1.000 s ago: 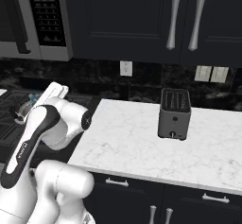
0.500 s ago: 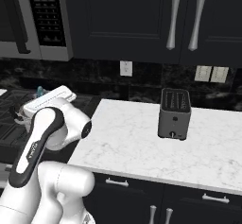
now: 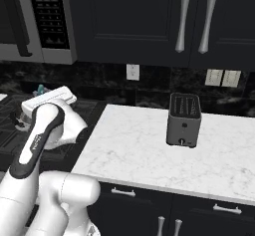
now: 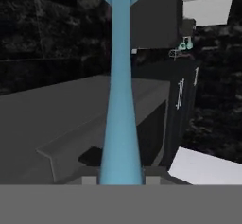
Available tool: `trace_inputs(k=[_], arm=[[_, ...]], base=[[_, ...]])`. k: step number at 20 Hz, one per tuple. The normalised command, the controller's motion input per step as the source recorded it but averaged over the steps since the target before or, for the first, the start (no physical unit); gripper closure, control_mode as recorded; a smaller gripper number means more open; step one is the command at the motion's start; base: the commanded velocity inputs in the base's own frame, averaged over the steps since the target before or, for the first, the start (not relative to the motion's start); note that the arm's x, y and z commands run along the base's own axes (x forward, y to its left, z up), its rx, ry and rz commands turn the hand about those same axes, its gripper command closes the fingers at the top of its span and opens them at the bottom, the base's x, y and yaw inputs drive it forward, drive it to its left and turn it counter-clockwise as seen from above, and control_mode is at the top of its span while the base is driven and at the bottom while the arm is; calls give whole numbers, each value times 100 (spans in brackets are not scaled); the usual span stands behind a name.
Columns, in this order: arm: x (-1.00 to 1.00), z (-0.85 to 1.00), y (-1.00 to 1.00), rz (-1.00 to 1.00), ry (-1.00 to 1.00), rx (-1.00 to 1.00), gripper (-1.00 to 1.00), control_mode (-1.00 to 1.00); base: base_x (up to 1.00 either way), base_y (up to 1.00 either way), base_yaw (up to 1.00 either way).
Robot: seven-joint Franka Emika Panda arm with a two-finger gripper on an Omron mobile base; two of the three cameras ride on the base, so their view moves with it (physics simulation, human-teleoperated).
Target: Put the cucumber and mushroom in the pot. Retrieve the spatula and lightly stir the vegetables in the pot.
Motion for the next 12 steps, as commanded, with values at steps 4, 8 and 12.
trace_inputs(k=[4, 8, 12], arm=[[82, -30, 36, -12, 4, -1, 100, -100], [79, -45, 32, -14, 8, -5, 100, -100], [68, -52, 24, -16, 13, -9, 100, -100]], base=[[0, 0, 0], [0, 0, 0], [0, 0, 0]])
